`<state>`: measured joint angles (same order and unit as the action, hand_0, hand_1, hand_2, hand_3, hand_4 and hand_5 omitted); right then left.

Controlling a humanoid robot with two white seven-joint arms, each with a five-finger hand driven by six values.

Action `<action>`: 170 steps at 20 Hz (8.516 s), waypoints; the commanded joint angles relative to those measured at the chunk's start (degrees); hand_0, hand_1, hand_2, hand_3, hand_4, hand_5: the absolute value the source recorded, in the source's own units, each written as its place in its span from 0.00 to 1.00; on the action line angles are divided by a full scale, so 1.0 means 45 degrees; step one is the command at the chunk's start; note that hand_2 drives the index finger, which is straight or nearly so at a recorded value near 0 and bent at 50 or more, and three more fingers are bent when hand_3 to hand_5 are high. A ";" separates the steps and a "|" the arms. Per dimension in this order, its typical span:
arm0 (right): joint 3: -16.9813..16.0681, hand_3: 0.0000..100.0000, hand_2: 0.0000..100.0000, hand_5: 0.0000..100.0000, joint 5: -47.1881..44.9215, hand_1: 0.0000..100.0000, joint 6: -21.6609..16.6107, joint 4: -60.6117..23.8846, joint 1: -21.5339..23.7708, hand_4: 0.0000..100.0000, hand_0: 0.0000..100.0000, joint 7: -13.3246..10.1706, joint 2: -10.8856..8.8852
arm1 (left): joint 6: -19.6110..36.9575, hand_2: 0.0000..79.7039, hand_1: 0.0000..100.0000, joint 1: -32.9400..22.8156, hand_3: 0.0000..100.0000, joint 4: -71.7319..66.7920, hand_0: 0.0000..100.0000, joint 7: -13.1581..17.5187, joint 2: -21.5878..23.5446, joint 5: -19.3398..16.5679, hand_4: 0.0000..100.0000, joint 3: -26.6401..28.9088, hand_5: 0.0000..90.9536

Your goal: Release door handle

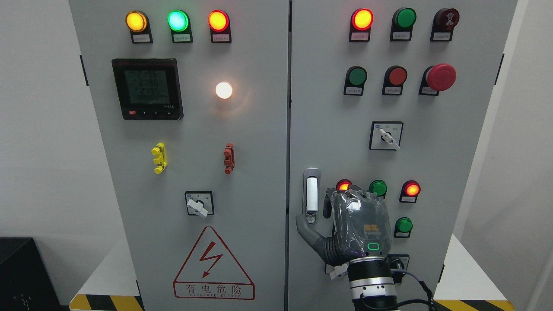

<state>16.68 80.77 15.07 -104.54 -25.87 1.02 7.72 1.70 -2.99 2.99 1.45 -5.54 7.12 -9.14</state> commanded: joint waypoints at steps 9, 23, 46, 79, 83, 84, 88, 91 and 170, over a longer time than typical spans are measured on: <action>-0.0035 0.95 0.75 0.69 -0.0098 0.45 0.0127 0.0398 -0.0247 0.75 0.15 0.0008 0.0002 | -0.0007 0.06 0.00 0.0000 0.10 0.0000 0.00 0.0011 0.0000 0.0000 0.00 0.0000 0.00; -0.0249 0.94 0.75 0.68 -0.0118 0.42 0.0263 0.0340 -0.0227 0.75 0.23 -0.0031 0.0022 | -0.0027 0.05 0.00 0.0000 0.10 0.0000 0.00 0.0011 0.0000 0.0000 0.00 0.0000 0.00; -0.0504 0.95 0.75 0.68 -0.0137 0.45 0.0302 0.0320 -0.0130 0.75 0.35 -0.0051 0.0061 | -0.0007 0.06 0.00 0.0000 0.10 0.0000 0.00 0.0011 0.0000 0.0000 0.00 0.0000 0.00; -0.0796 0.94 0.75 0.70 -0.0137 0.47 0.0322 -0.0012 -0.0013 0.75 0.36 -0.0109 0.0081 | -0.0027 0.06 0.00 0.0000 0.10 0.0000 0.00 0.0011 0.0000 0.0000 0.00 0.0000 0.00; -0.0972 0.94 0.75 0.70 -0.0137 0.47 0.0302 -0.0012 -0.0013 0.75 0.36 -0.0110 0.0081 | -0.0027 0.06 0.00 0.0000 0.10 0.0000 0.00 0.0011 0.0000 0.0000 0.00 0.0000 0.00; -0.0972 0.94 0.75 0.70 -0.0157 0.47 0.0302 -0.0012 -0.0013 0.75 0.36 -0.0129 0.0081 | -0.0027 0.06 0.00 0.0000 0.10 0.0000 0.00 0.0011 0.0000 0.0000 0.00 0.0000 0.00; -0.0992 0.94 0.75 0.70 -0.0157 0.47 0.0302 -0.0012 -0.0032 0.75 0.36 -0.0129 0.0081 | -0.0007 0.05 0.00 0.0000 0.10 0.0000 0.00 0.0011 0.0000 0.0000 0.00 0.0000 0.00; -0.0992 0.94 0.75 0.70 -0.0157 0.47 0.0302 -0.0012 -0.0052 0.75 0.36 -0.0129 0.0081 | -0.0007 0.06 0.00 0.0000 0.10 0.0000 0.00 0.0011 0.0000 0.0000 0.00 0.0000 0.00; -0.2473 0.87 0.65 0.63 -0.1661 0.43 -0.2585 -0.2041 0.2484 0.72 0.34 -0.0656 0.0022 | -0.0007 0.06 0.00 0.0000 0.10 0.0000 0.00 0.0011 0.0000 0.0000 0.00 0.0000 0.00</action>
<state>10.47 75.45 7.28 -109.13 -19.26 -1.56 7.97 1.62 -2.99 2.99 1.45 -5.54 7.12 -9.14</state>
